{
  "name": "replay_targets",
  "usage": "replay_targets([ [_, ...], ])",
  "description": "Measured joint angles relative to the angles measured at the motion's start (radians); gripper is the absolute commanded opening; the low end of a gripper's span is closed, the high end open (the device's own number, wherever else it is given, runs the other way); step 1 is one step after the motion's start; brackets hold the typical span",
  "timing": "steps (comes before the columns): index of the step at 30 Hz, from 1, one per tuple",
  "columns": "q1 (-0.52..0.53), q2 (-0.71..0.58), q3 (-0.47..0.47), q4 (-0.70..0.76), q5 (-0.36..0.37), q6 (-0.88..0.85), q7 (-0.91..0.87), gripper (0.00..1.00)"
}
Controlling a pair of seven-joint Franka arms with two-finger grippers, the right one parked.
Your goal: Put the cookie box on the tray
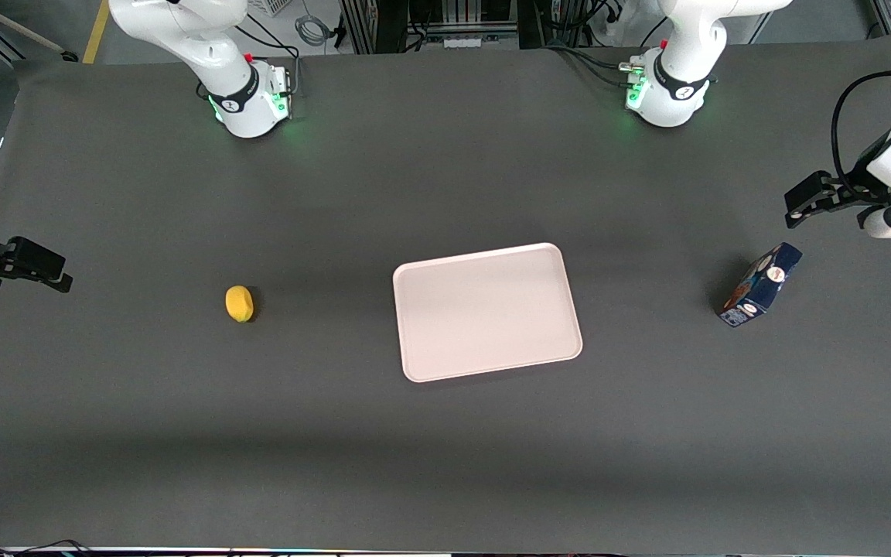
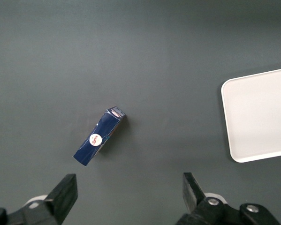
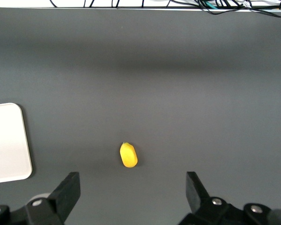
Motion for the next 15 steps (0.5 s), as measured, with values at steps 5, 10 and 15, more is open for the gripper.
replay_targets([
  [5, 0.0, 0.0, 0.0, 0.0, 0.0, 0.0, 0.0, 1.0],
  [10, 0.0, 0.0, 0.0, 0.0, 0.0, 0.0, 0.0, 1.0],
  [15, 0.0, 0.0, 0.0, 0.0, 0.0, 0.0, 0.008, 1.0],
])
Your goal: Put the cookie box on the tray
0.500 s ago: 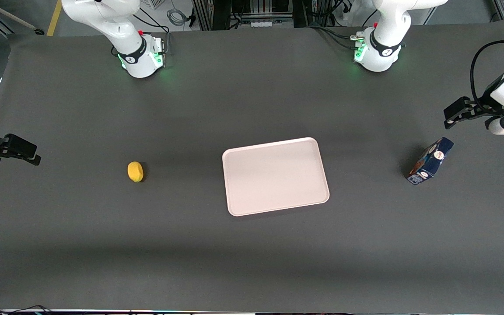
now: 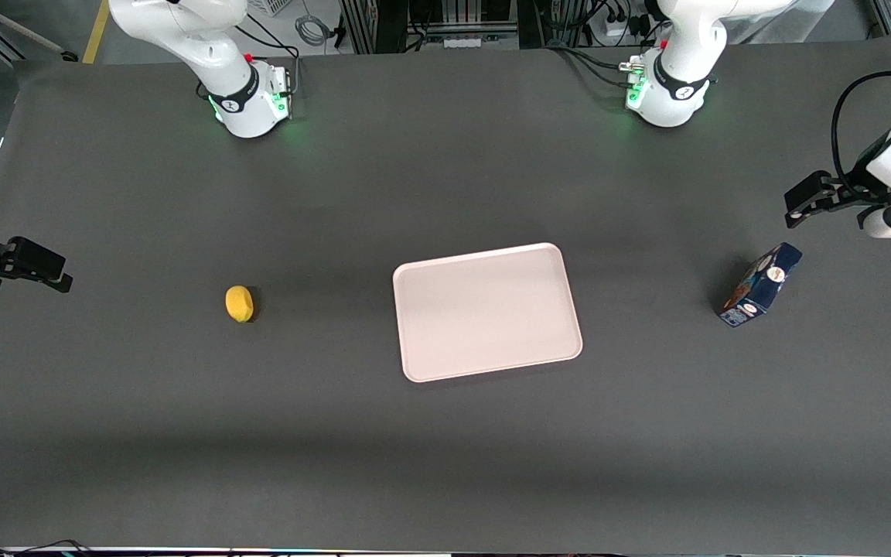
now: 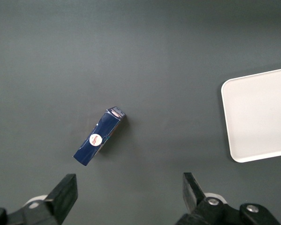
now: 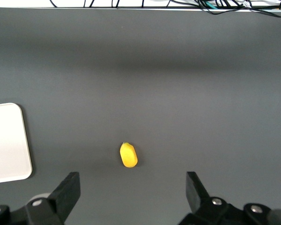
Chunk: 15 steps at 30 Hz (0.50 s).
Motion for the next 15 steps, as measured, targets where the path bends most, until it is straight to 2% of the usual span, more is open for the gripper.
replay_targets([
  [15, 0.0, 0.001, 0.012, -0.013, 0.005, -0.001, 0.303, 1.0],
])
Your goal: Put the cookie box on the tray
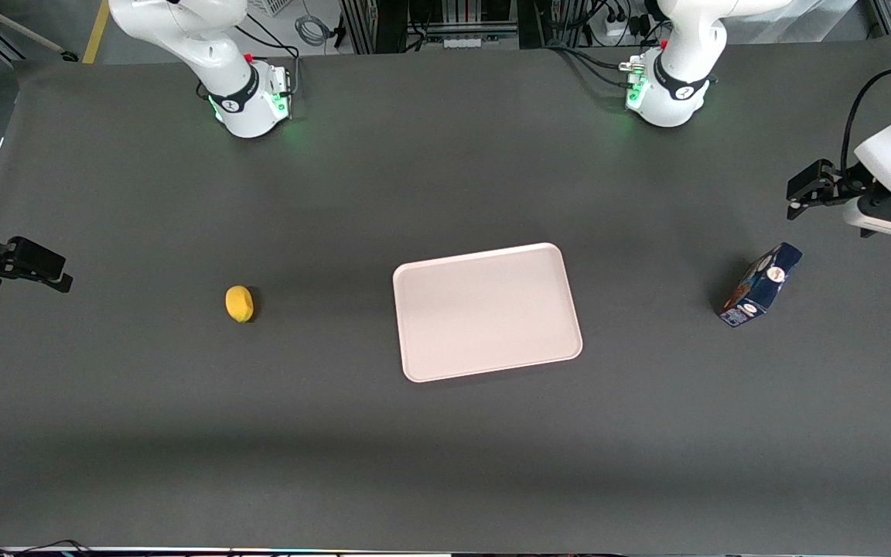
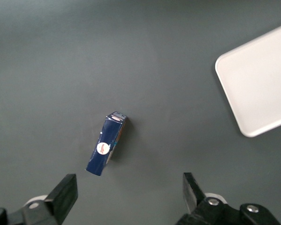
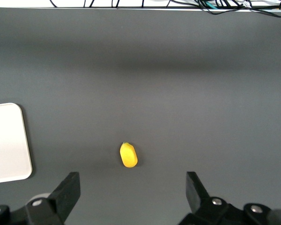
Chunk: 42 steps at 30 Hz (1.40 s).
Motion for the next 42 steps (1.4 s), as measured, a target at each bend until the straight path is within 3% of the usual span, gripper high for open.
replay_targets([
  [10, 0.004, 0.004, 0.075, -0.086, 0.018, 0.076, 0.173, 1.0],
  [24, 0.006, 0.015, 0.111, -0.282, 0.038, 0.263, 0.24, 1.0],
  [42, 0.012, 0.053, 0.163, -0.531, 0.04, 0.639, 0.343, 1.0],
])
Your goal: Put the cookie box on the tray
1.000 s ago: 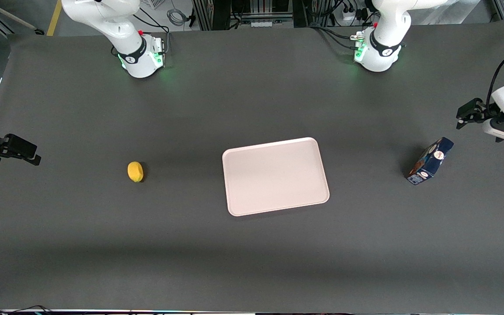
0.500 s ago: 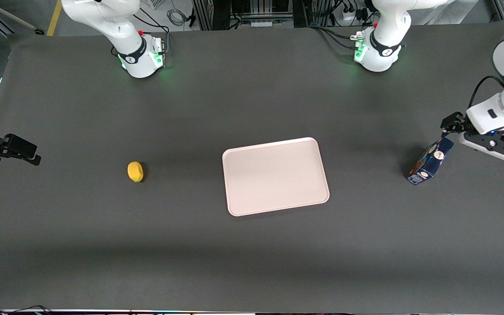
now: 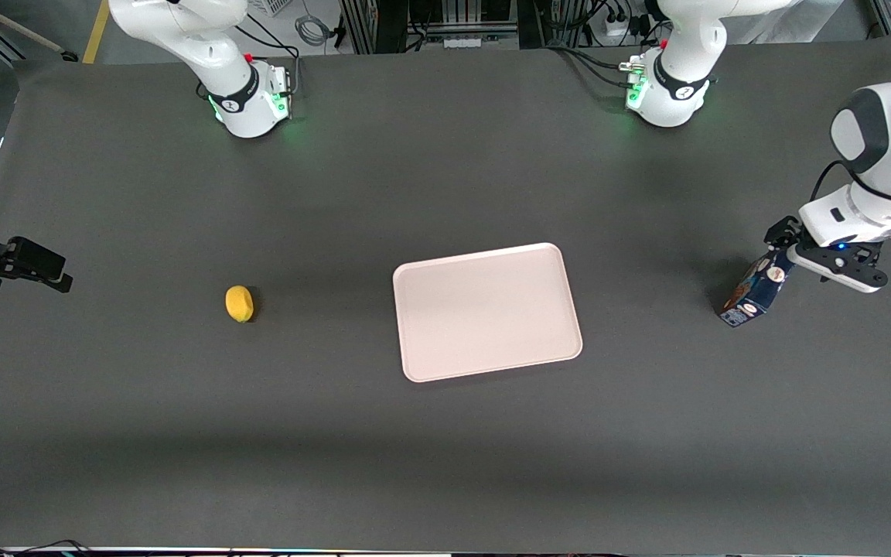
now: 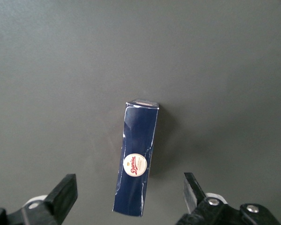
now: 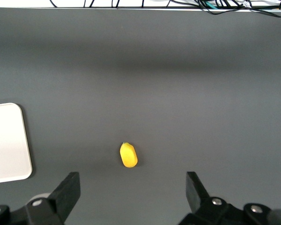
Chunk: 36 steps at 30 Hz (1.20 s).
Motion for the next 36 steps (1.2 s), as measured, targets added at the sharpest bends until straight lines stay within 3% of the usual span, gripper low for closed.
replay_targets([
  [20, 0.0, 0.127, 0.025, -0.106, 0.0, 0.287, 0.036, 1.0],
  [30, -0.002, 0.18, 0.03, -0.122, -0.001, 0.343, 0.04, 1.0],
  [36, -0.004, 0.206, 0.03, -0.122, -0.001, 0.36, 0.04, 0.85],
])
